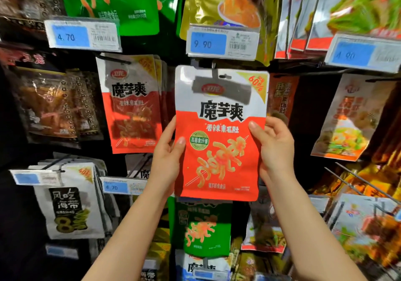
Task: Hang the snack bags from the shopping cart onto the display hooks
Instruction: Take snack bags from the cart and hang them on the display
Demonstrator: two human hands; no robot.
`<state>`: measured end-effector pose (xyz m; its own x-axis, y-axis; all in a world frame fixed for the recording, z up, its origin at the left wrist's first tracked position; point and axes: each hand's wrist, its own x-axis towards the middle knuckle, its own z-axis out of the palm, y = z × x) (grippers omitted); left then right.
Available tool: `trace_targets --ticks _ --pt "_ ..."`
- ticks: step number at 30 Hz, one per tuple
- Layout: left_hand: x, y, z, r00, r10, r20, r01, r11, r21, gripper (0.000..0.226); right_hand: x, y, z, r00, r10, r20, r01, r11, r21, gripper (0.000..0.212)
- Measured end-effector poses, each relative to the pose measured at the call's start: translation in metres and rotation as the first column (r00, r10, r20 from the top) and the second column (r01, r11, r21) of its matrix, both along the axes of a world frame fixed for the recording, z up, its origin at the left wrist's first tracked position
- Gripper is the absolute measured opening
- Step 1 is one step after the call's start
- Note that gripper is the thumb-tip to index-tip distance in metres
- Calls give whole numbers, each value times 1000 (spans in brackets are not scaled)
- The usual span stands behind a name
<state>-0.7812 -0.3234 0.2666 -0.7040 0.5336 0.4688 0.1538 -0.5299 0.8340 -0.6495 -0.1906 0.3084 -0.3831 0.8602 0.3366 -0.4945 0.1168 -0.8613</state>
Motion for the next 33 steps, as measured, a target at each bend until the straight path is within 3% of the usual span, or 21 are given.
trace_targets --ticks 3,6,11,16,20,26,33 --pt "-5 11 12 996 47 -69 -46 999 15 46 -7 6 6 1000 -4 0 4 1000 27 11" --pt "-16 28 12 994 105 -29 -106 994 -8 44 -16 14 7 998 23 61 -25 999 36 13" --pt "-27 38 -4 993 117 26 -115 991 -61 46 -26 26 -8 968 89 233 -112 990 85 38" --pt "-30 40 -9 984 159 86 -139 969 -203 44 -41 37 -32 937 59 343 -47 998 -43 30" --pt "-29 39 -9 975 177 132 -143 962 -235 41 -47 39 -43 940 123 319 -73 984 -164 25" --pt "-28 35 -7 980 159 118 -136 974 -183 39 -48 34 -33 958 94 271 -70 993 -97 26" --pt "-31 4 29 967 228 109 -227 974 -29 38 -54 2 2 987 124 106 -118 991 -63 33"
